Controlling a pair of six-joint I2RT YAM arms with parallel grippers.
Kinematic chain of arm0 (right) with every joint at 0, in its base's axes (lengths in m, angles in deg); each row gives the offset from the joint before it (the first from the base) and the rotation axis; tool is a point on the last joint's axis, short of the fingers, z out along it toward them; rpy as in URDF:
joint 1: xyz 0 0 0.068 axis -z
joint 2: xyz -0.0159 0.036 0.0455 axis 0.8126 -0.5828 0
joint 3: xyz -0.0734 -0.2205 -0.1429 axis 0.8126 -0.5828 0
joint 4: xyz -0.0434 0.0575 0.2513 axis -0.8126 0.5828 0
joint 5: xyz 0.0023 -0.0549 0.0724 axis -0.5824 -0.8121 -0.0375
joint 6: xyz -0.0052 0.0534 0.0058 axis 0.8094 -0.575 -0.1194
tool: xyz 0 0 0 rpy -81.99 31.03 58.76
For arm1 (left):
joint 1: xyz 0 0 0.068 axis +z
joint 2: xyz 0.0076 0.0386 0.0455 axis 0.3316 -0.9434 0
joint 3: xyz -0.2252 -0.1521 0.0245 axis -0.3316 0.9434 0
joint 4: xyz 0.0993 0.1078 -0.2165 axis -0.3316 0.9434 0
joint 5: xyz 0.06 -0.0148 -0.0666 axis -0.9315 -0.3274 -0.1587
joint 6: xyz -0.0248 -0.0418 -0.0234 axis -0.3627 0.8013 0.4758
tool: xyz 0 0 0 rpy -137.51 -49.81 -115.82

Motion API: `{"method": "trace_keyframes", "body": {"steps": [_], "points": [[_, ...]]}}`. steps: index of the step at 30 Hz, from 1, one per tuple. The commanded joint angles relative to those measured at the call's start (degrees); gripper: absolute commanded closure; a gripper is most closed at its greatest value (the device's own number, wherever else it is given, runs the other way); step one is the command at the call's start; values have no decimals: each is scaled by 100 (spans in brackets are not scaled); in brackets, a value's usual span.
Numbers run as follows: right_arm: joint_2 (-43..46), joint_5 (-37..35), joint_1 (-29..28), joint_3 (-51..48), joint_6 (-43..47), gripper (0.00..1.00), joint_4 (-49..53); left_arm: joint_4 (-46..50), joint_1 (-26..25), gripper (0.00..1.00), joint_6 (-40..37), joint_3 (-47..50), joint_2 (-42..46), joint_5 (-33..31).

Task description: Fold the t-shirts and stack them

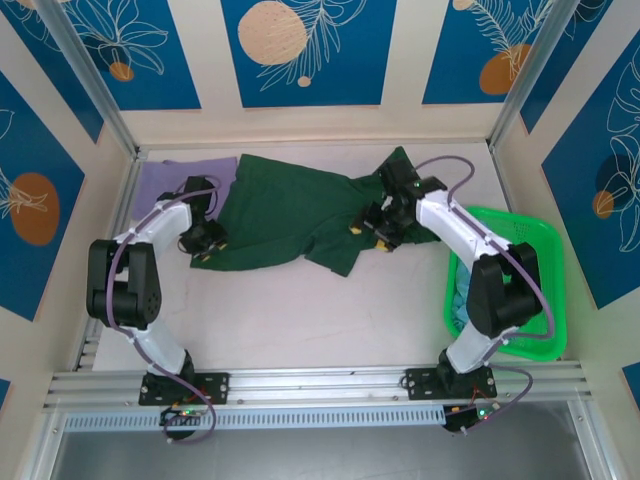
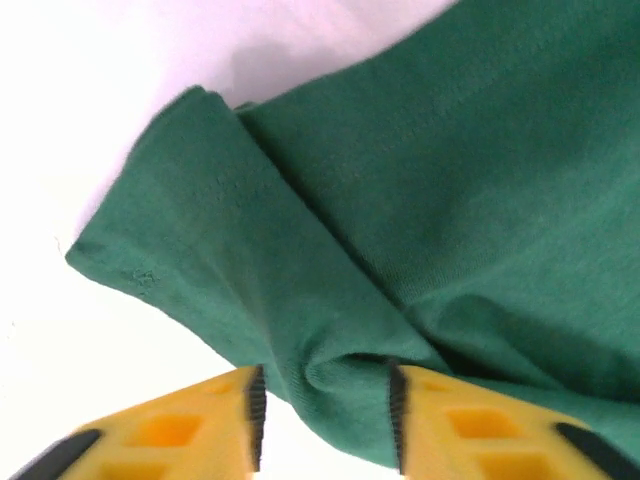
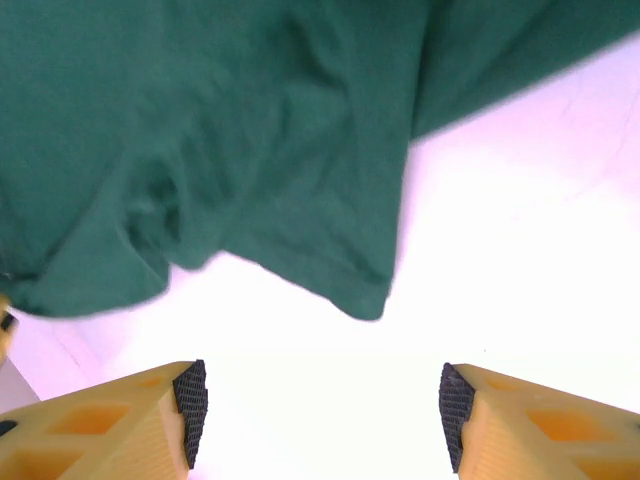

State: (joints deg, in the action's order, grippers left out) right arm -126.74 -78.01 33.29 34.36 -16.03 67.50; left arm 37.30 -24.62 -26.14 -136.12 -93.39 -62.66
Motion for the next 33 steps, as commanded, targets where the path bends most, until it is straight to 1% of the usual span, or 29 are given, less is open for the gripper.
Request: {"method": "trace_keyframes", "body": {"steps": [1,2,4,6,8,11,13,14,16,17,19,22,24,25,28,30,31,33], "points": [[-175,456,-273,-691,-121,37,-489,293,274,53,-154,-209,-19,16],[-236,396,-347,-731,-183,39,-458,304,341,52,-166,-187,13,25],[-402,464,-467,-820,-324,43,-706,274,530,51,-183,-91,98,78],[-689,252,-617,-709,-396,46,-782,175,725,50,-162,94,157,171],[-984,218,-673,-550,-501,48,-784,38,940,50,-132,303,175,366],[-1263,263,-810,-417,-621,50,-979,-180,1119,54,-99,519,167,602],[-1412,181,-928,-276,-635,51,-974,-311,1158,57,-95,603,132,677],[-1484,132,-951,-197,-647,53,-908,-346,1158,60,-102,619,97,692],[-1703,30,-962,-45,-675,65,-708,-413,1159,64,-101,633,-28,751],[-1738,10,-954,-28,-686,68,-692,-450,1159,66,-89,648,-73,770],[-1763,-111,-911,-31,-726,79,-593,-529,1163,71,-65,711,-141,763],[-1720,-272,-841,6,-619,87,-338,-608,1167,81,-108,772,-215,717],[-1574,-390,-780,55,-440,92,-88,-573,1167,97,-140,799,-242,646],[-1470,-418,-754,93,-330,94,24,-553,1167,100,-149,792,-213,641],[-1025,-488,-598,293,173,97,623,-465,1159,100,-179,715,16,591],[-800,-399,-422,514,537,97,1124,-285,1151,100,-211,582,173,511],[-690,-368,-301,742,779,98,1578,-202,1141,100,-228,531,274,499],[-589,-537,-161,1229,1065,98,2554,-38,1109,100,-241,478,520,458]]}}
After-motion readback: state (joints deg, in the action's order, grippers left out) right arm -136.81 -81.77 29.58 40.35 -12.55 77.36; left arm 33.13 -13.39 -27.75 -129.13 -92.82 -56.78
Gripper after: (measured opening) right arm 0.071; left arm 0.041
